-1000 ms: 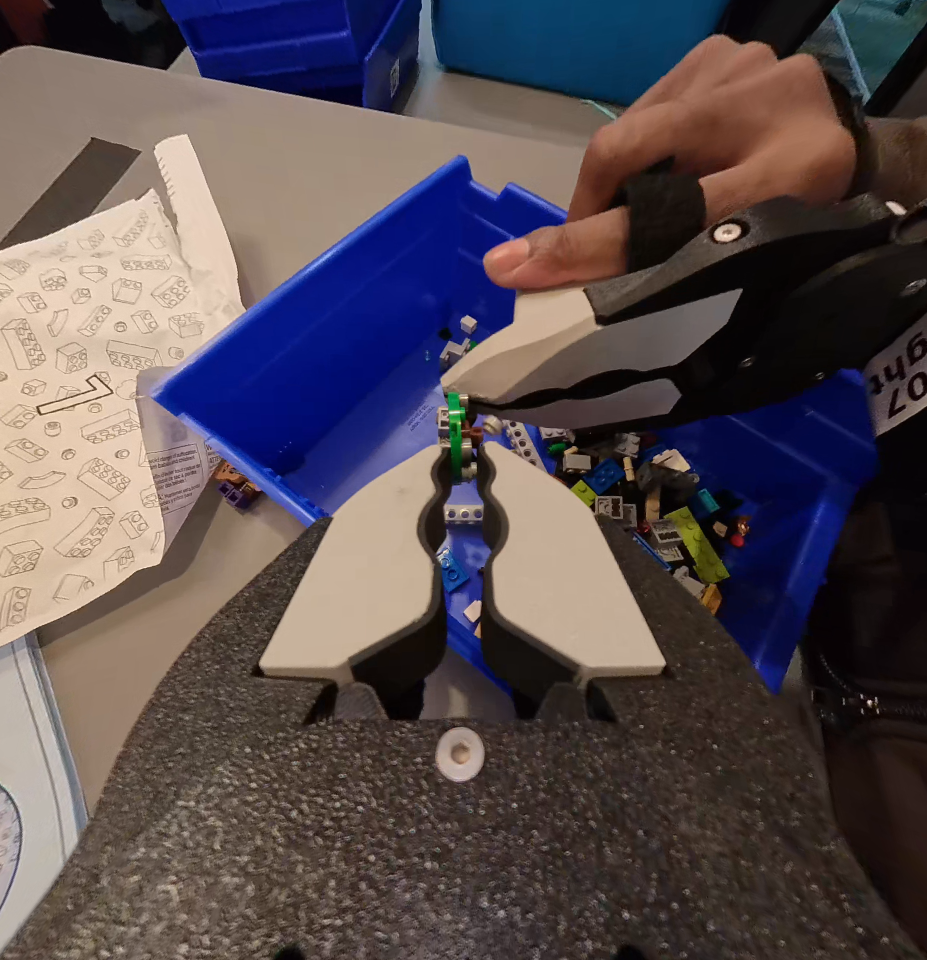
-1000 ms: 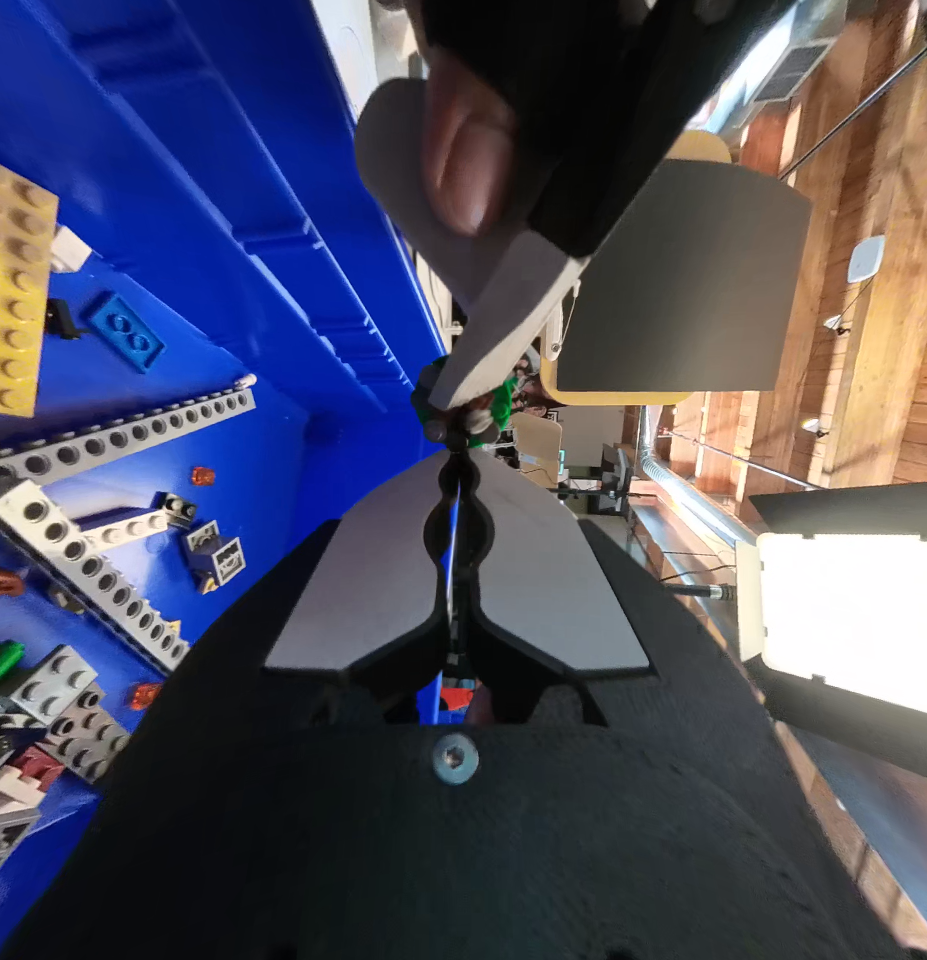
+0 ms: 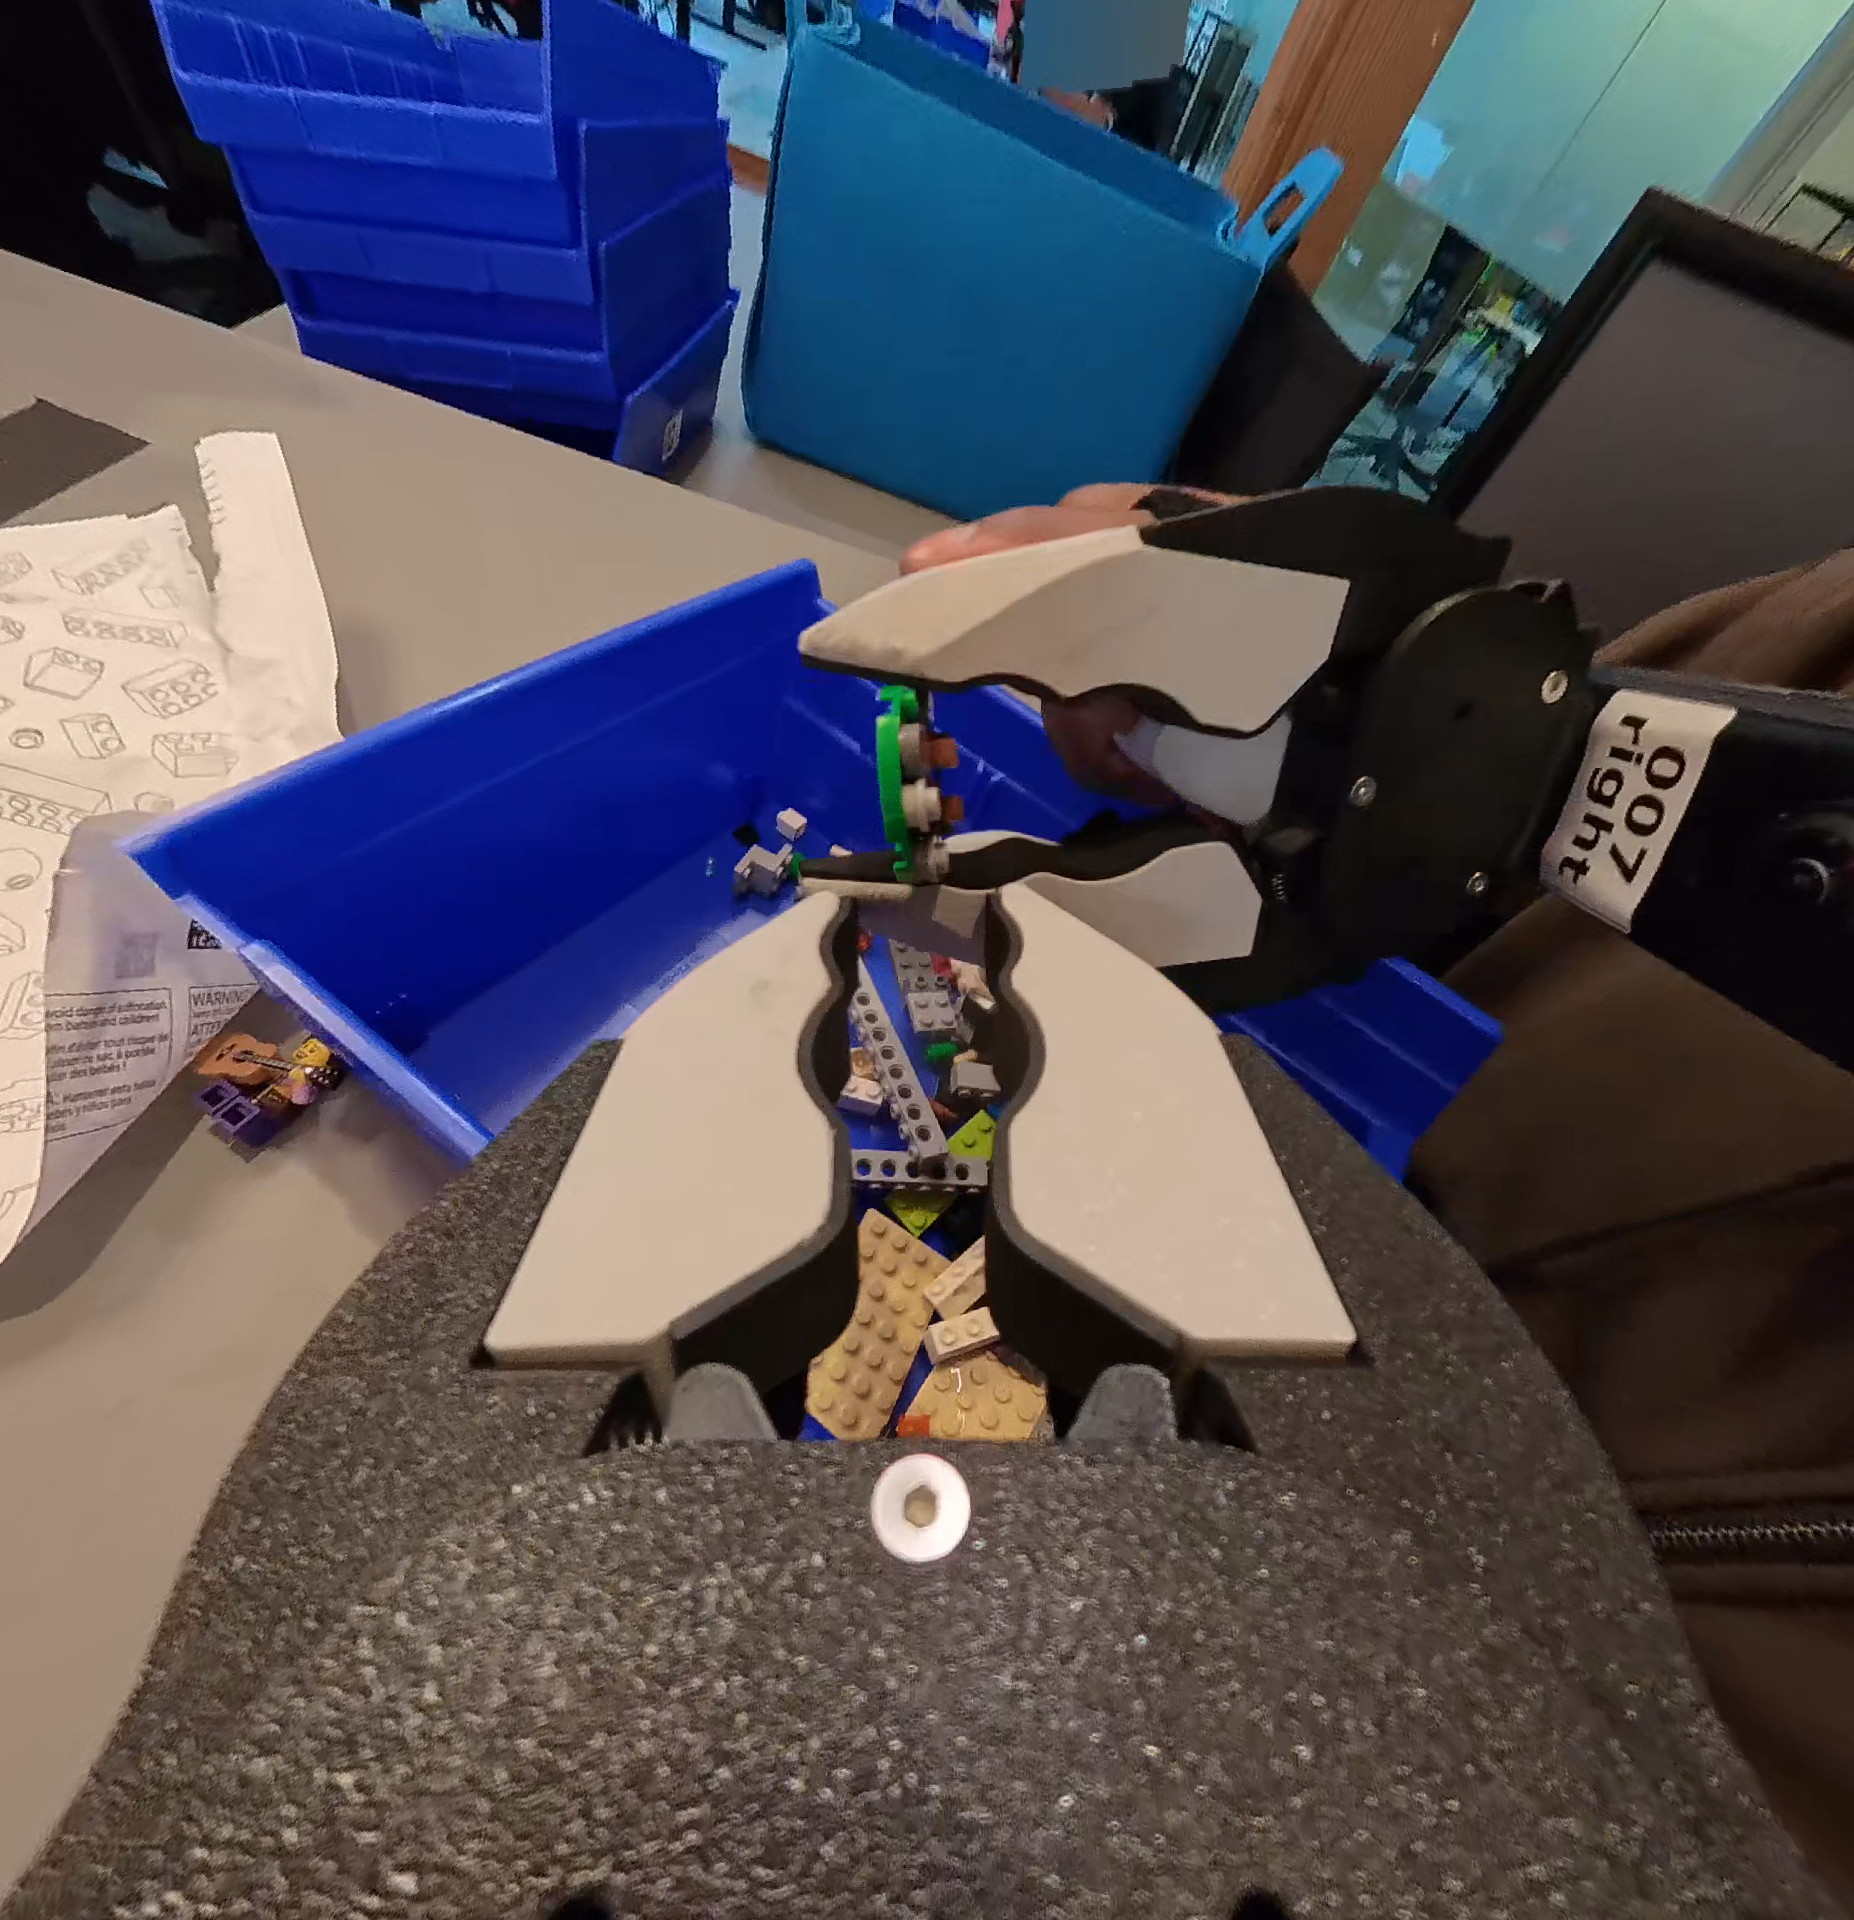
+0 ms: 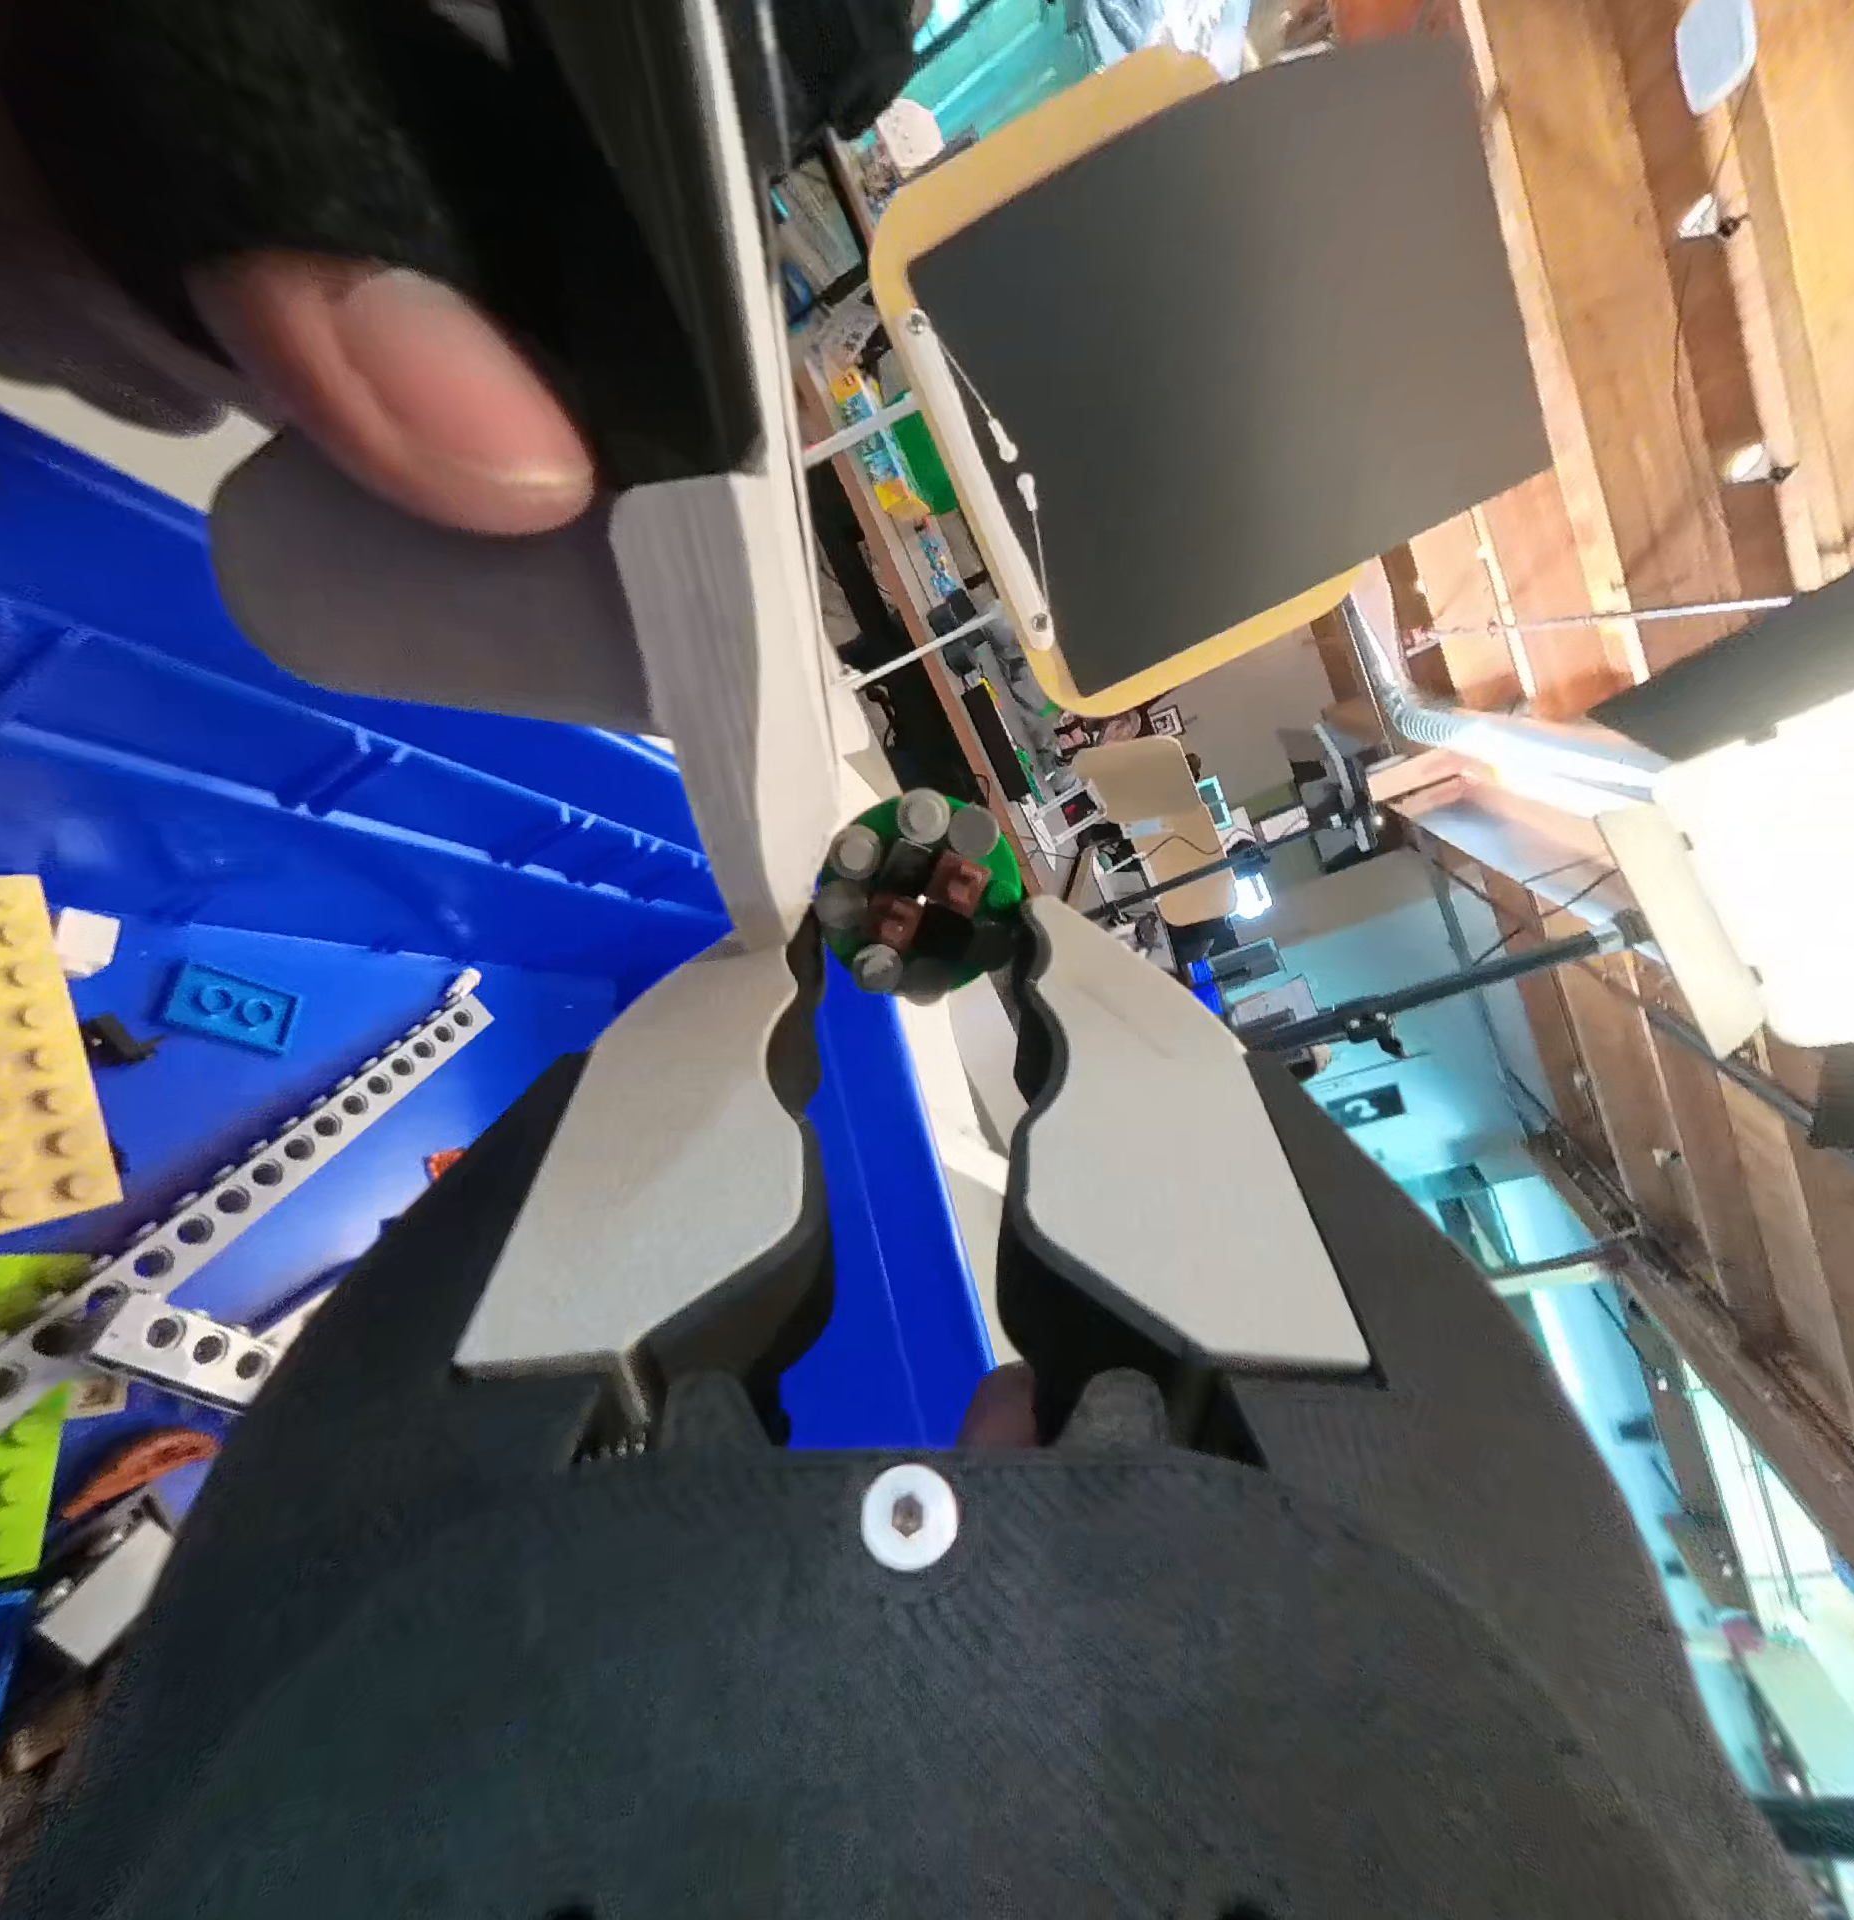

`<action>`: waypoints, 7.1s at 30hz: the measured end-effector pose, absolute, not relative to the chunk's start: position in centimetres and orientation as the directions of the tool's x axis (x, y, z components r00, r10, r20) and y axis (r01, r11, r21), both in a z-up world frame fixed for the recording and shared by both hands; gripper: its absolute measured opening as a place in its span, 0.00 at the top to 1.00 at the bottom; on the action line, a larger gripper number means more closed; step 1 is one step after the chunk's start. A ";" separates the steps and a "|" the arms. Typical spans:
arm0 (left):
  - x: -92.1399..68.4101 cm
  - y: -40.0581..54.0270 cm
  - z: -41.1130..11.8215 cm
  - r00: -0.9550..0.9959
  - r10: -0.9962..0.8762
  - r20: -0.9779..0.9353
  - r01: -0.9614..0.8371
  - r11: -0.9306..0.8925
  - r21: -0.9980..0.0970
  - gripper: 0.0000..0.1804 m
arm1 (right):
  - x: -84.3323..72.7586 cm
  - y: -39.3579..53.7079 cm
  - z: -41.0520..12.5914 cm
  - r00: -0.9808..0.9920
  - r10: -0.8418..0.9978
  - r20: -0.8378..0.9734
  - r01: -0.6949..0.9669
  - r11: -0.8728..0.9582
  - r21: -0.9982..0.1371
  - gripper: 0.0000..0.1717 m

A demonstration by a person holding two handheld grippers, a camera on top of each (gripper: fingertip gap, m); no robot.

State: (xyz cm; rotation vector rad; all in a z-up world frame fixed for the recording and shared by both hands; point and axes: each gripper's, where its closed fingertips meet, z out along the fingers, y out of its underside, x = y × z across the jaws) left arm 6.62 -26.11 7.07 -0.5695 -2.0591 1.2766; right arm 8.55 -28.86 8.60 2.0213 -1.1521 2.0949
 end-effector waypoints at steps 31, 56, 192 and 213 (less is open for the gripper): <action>6.1 -24.1 6.9 -0.660 0.690 0.297 0.118 0.486 -0.866 0.93 | 9.9 -26.0 7.7 0.045 -0.266 0.963 -0.376 -0.898 -0.230 0.79; 6.3 -23.5 5.9 -0.679 0.686 0.262 0.211 0.524 -0.825 0.95 | 10.1 -24.2 6.9 0.114 -0.095 0.989 -0.259 -0.964 -0.062 0.78; 7.4 -25.6 8.3 -0.626 0.623 0.470 -0.148 0.496 -0.855 0.83 | 9.1 -28.2 9.3 -0.201 -0.547 0.813 -0.437 -0.693 -0.574 0.80; 7.9 -23.8 7.9 -0.682 0.670 0.295 0.090 0.477 -0.874 0.95 | 9.1 -24.8 9.6 0.054 -0.197 0.979 -0.318 -0.933 -0.170 0.68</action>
